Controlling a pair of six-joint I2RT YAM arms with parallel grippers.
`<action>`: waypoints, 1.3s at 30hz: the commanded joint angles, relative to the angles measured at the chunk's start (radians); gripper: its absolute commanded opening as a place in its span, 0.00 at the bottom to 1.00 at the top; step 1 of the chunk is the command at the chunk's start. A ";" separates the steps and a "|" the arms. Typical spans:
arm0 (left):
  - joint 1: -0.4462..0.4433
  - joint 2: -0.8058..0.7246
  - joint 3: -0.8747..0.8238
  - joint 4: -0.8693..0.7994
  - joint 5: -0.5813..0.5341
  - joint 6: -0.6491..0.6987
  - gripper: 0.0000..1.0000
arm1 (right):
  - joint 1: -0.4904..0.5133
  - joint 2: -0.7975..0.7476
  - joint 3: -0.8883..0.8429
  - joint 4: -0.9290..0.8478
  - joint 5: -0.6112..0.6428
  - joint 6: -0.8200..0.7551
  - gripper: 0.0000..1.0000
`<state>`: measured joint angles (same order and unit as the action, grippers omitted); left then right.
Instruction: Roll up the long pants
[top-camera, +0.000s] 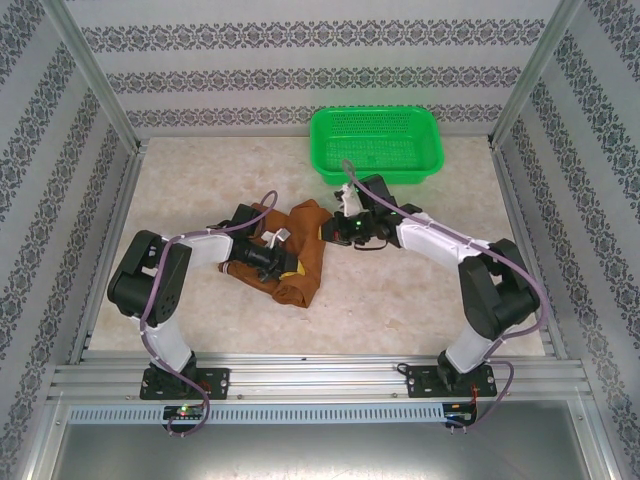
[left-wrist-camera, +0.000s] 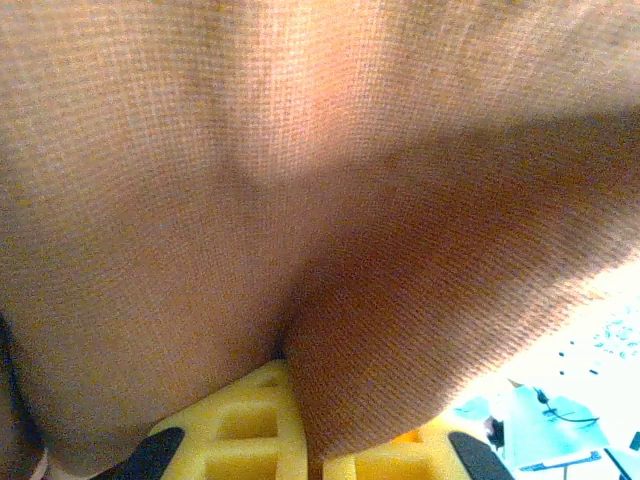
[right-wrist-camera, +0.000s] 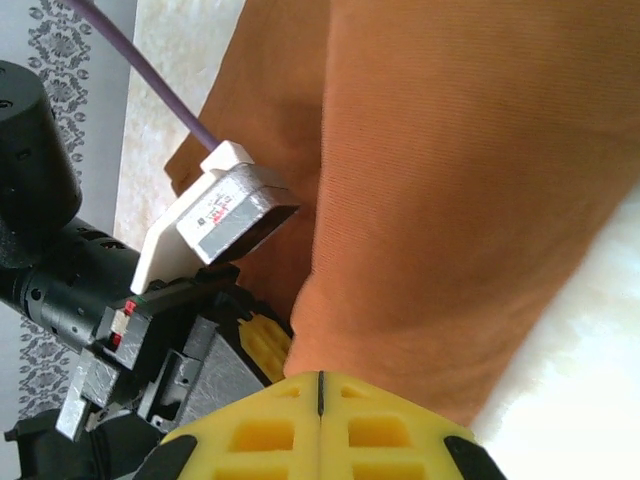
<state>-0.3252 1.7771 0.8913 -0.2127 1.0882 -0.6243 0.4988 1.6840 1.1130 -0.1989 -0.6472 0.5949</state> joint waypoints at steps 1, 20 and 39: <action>0.024 0.046 -0.005 -0.089 -0.096 0.066 0.00 | 0.024 0.046 0.078 0.016 -0.048 -0.023 0.00; 0.012 -0.327 0.092 -0.311 -0.486 0.317 0.40 | 0.060 0.512 0.253 0.073 -0.107 0.042 0.00; -0.785 -0.112 0.356 -0.484 -1.742 0.580 0.63 | 0.047 0.489 0.177 0.110 -0.096 0.086 0.00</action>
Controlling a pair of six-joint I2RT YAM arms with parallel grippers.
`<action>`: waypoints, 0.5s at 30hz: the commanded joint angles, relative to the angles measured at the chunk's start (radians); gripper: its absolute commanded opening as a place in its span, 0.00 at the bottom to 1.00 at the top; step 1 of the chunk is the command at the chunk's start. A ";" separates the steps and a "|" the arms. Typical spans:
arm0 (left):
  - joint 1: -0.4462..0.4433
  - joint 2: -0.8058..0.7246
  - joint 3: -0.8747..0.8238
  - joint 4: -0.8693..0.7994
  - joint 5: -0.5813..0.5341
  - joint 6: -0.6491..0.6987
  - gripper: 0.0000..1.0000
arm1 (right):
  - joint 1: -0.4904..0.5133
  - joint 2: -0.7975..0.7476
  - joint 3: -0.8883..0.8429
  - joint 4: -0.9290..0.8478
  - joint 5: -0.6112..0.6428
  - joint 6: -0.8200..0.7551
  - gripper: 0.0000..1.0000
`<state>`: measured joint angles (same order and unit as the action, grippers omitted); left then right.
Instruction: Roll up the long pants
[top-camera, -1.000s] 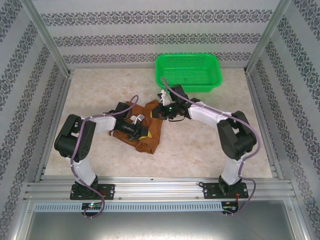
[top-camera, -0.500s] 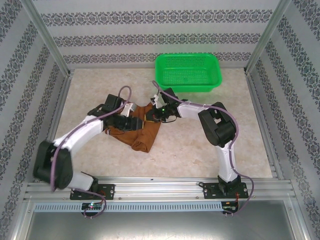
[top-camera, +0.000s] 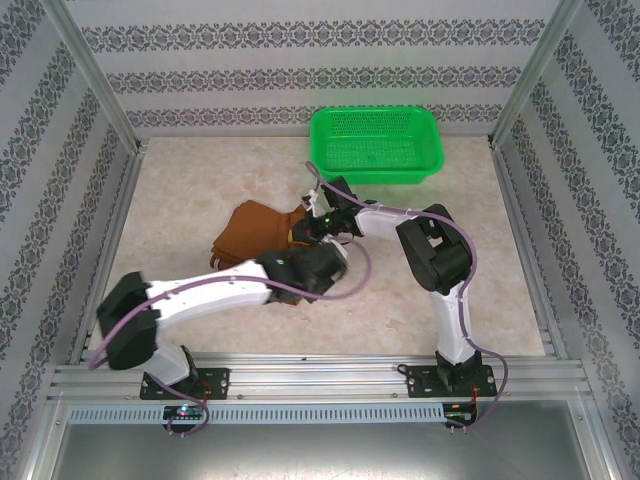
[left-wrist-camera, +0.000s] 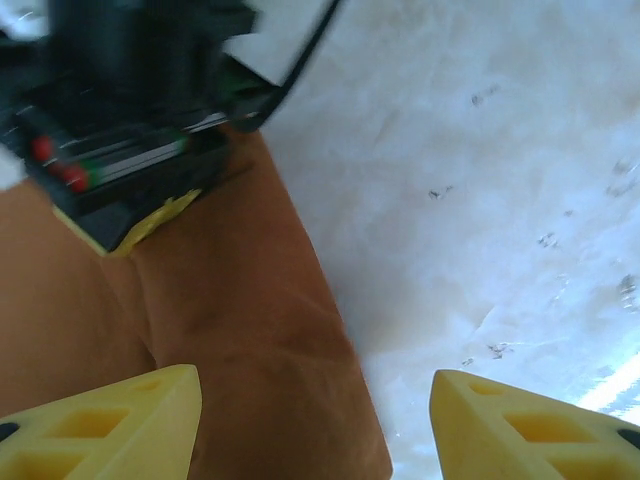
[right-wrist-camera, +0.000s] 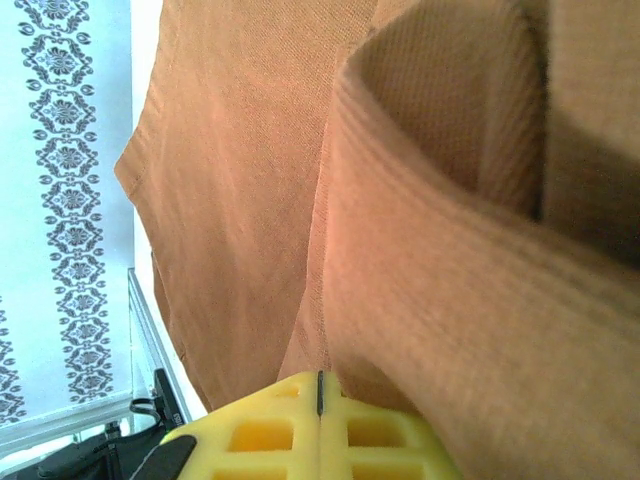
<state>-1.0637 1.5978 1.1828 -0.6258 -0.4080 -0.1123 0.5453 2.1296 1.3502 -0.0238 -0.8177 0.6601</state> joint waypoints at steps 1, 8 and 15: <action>-0.051 0.098 0.082 -0.081 -0.238 0.070 0.63 | -0.001 0.042 -0.065 -0.065 0.076 0.021 0.00; -0.028 0.280 0.125 -0.216 -0.333 -0.028 0.67 | -0.010 0.041 -0.070 -0.055 0.069 0.021 0.00; 0.043 0.385 0.131 -0.332 -0.285 -0.128 0.69 | -0.012 0.052 -0.062 -0.061 0.064 0.022 0.00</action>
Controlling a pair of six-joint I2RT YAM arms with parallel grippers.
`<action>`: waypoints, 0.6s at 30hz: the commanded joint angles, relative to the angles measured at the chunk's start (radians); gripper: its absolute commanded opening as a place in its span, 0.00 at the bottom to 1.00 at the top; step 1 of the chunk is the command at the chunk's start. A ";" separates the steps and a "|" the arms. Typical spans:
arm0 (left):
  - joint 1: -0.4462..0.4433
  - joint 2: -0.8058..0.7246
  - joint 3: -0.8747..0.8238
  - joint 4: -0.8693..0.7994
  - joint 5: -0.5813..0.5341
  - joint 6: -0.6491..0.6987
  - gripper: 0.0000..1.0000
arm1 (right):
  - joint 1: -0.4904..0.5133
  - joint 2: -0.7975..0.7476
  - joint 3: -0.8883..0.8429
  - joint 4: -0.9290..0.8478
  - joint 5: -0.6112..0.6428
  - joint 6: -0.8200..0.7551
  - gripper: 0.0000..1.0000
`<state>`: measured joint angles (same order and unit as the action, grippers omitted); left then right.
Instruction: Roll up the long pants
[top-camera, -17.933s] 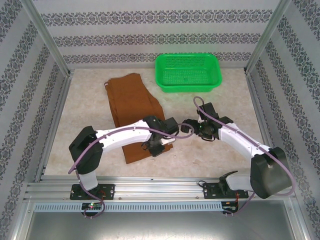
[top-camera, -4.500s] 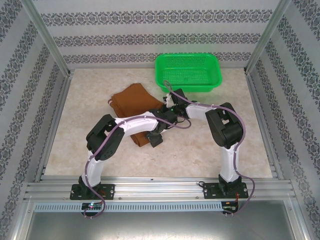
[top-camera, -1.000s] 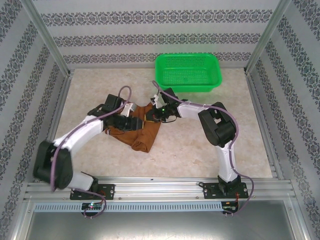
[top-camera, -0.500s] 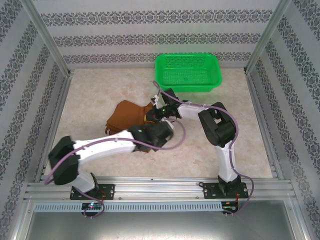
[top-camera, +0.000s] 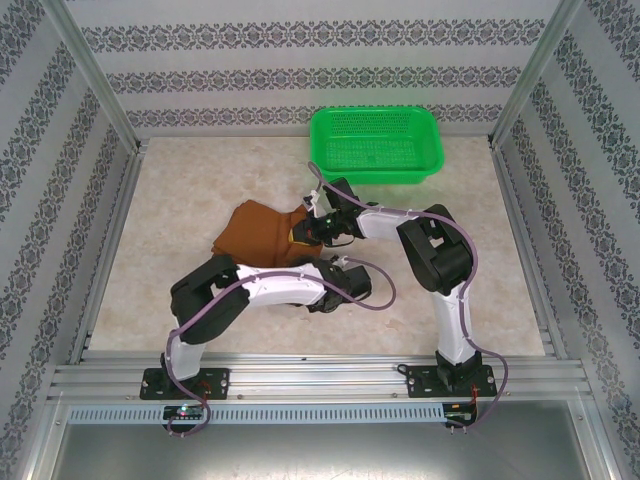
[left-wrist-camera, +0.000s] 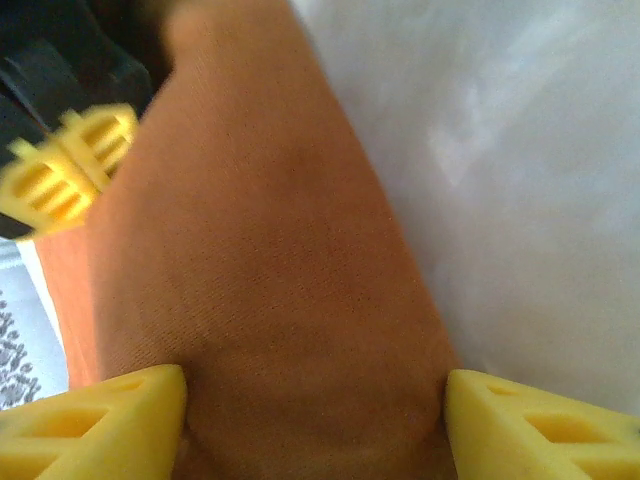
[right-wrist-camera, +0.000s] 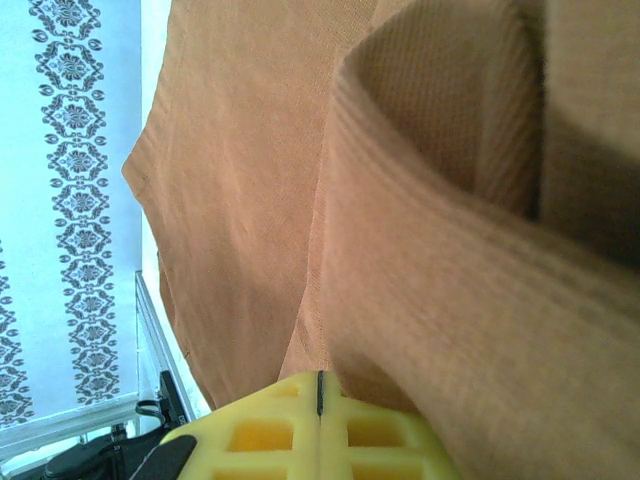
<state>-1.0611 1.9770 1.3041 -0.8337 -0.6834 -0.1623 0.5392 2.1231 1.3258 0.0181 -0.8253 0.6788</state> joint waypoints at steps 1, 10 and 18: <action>0.054 0.002 0.005 -0.126 -0.005 -0.094 0.70 | -0.005 0.056 -0.039 -0.101 0.073 0.004 0.00; 0.225 0.065 0.007 -0.173 0.131 -0.115 0.77 | -0.005 0.050 -0.043 -0.114 0.078 -0.002 0.00; 0.319 0.151 0.010 -0.119 0.283 -0.038 0.77 | -0.006 0.037 -0.051 -0.124 0.090 -0.007 0.00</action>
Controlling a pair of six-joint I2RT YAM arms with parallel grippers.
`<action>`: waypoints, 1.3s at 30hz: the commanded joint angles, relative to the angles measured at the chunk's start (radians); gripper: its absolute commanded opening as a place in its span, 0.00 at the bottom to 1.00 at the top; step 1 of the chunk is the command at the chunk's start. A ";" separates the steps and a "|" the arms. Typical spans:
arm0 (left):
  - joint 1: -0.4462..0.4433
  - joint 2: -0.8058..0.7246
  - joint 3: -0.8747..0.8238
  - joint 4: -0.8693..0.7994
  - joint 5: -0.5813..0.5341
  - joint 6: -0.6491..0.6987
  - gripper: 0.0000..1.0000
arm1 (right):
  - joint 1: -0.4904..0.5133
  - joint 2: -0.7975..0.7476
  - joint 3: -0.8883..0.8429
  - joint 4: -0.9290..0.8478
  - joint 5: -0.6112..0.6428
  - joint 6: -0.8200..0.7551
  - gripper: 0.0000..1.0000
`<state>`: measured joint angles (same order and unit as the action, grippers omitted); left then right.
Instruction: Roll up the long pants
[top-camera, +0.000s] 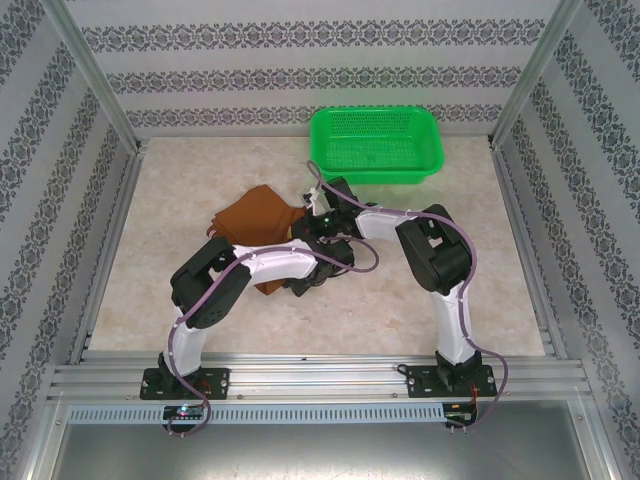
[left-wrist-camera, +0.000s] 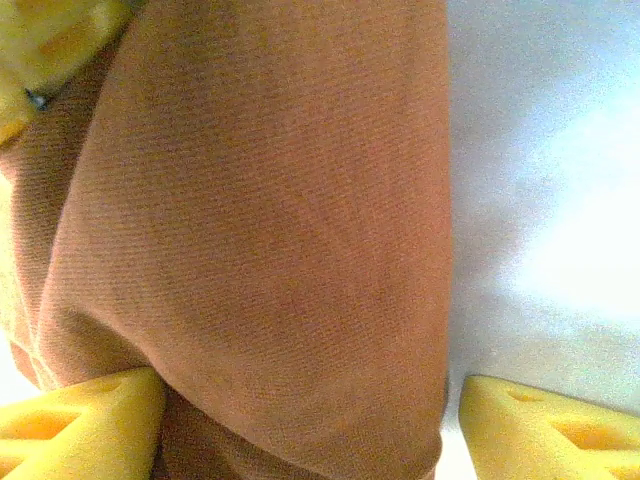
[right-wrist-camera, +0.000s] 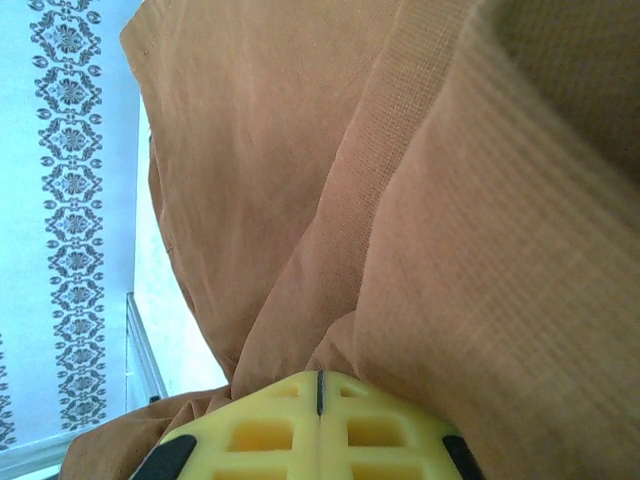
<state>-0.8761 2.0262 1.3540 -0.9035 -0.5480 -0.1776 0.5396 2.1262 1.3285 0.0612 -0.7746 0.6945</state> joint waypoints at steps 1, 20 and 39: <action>0.145 0.114 -0.033 -0.048 0.157 -0.020 0.77 | -0.006 0.034 -0.058 -0.161 0.039 -0.019 0.00; 0.370 0.135 0.046 -0.141 -0.006 -0.086 0.55 | -0.010 -0.019 -0.114 -0.146 0.053 -0.010 0.00; 0.143 -0.064 -0.042 -0.016 0.752 -0.013 0.00 | -0.240 -0.310 -0.174 -0.019 0.172 0.043 0.42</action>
<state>-0.7715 1.9427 1.3746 -0.8974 -0.1841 -0.0540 0.3935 1.8912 1.1603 0.1200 -0.6395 0.7444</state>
